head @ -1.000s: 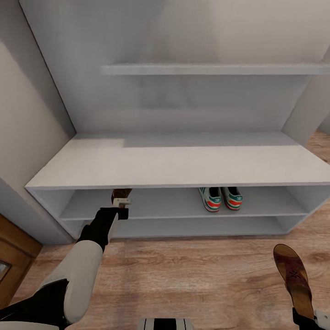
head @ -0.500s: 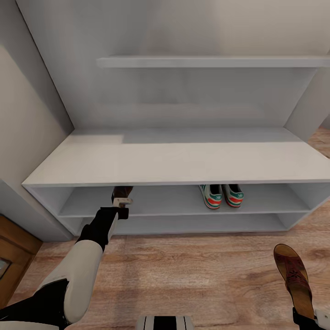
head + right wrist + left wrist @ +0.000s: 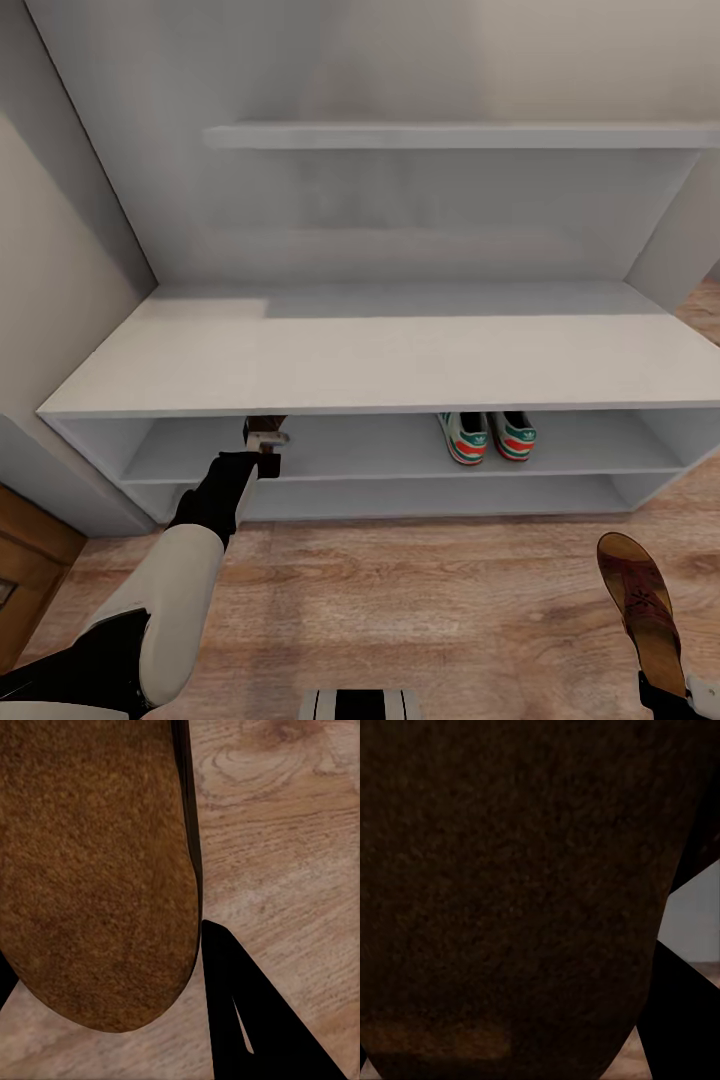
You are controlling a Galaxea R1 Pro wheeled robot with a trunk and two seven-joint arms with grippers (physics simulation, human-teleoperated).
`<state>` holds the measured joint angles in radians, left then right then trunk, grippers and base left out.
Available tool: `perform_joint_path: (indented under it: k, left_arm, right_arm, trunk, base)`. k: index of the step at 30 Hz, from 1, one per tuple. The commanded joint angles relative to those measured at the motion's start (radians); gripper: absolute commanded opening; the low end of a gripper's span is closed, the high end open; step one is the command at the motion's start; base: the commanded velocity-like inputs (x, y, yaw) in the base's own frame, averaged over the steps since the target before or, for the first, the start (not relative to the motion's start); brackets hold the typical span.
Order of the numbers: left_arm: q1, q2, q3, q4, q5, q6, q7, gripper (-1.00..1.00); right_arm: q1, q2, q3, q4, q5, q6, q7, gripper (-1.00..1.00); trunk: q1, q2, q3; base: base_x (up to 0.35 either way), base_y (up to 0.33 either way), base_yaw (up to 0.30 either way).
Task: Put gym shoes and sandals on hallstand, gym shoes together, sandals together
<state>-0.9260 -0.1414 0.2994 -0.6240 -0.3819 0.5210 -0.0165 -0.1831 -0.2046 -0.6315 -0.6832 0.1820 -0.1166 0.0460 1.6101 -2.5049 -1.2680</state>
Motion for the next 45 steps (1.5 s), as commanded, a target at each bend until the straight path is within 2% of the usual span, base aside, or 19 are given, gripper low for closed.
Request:
perform_joint_path:
  k: [1,16,41,42,45]
  left_arm:
    - [-0.001,-0.001,0.005,-0.002,-0.003,0.004,-0.002,-1.00]
    - [-0.001,-0.002,0.004,-0.002,-0.003,0.004,-0.005,-1.00]
    - [-0.001,-0.002,0.006,-0.004,-0.003,0.005,-0.006,-1.00]
    - [-0.001,-0.001,0.006,-0.003,-0.003,0.005,-0.007,1.00]
    - [-0.001,0.000,0.005,-0.002,-0.003,0.006,-0.007,1.00]
  right_arm:
    - [-0.001,0.001,-0.005,0.001,0.007,-0.003,0.003,-1.00]
    - [-0.001,0.001,-0.005,0.001,0.007,-0.003,0.003,-1.00]
    - [-0.001,0.001,-0.005,0.001,0.007,-0.003,0.003,-1.00]
    - [-0.001,0.001,-0.005,0.001,0.007,-0.003,0.003,-1.00]
    - [-0.001,0.001,-0.005,0.001,0.007,-0.003,0.003,-1.00]
  trunk:
    - [0.000,0.000,-0.001]
    - [0.000,0.000,-0.001]
    - [0.000,0.000,-0.001]
    - [0.000,0.000,-0.001]
    - [0.000,0.000,-0.001]
  base:
    - [0.014,0.000,0.000]
    - [0.133,-0.037,0.000]
    - [0.054,-0.003,0.000]
    - [0.004,0.000,0.000]
    - [0.002,0.000,0.000]
